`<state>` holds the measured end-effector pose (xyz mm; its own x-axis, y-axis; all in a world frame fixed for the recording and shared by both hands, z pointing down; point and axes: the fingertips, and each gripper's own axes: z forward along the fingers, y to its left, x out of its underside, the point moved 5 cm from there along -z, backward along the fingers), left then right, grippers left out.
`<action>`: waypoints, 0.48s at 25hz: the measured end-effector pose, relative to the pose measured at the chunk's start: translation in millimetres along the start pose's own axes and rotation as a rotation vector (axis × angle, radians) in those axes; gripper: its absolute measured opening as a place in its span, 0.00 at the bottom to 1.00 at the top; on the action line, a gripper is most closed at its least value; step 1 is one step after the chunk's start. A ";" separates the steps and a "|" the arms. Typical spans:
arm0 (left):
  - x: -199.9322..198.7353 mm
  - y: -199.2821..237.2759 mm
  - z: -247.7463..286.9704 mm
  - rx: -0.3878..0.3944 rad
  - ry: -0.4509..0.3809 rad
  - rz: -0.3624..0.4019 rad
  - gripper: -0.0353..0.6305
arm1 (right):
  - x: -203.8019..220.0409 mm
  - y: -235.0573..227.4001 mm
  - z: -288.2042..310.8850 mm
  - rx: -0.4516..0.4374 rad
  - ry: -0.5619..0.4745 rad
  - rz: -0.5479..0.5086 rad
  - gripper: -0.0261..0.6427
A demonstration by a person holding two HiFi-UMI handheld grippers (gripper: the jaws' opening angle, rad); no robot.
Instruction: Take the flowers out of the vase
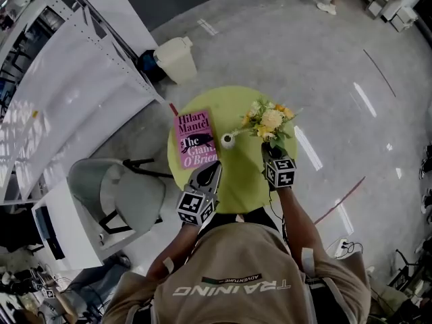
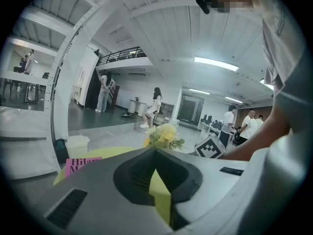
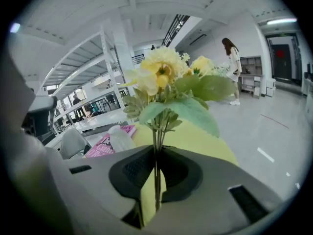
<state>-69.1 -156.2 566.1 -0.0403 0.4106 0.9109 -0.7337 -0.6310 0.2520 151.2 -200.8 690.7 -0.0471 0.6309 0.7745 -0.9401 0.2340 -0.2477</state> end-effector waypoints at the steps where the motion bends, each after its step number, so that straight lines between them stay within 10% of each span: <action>1: 1.3 0.9 1.3 -0.002 0.006 -0.002 0.06 | 6.1 -3.7 5.1 0.004 0.021 0.010 0.09; 12: 11.7 10.4 10.9 -0.032 0.042 -0.027 0.06 | 56.0 -23.7 47.6 0.039 0.179 0.099 0.09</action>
<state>-69.8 -165.1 582.9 -0.0477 0.4550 0.8892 -0.7560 -0.5983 0.2656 154.8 -206.3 767.6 -0.0824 0.7717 0.6306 -0.9464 0.1378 -0.2923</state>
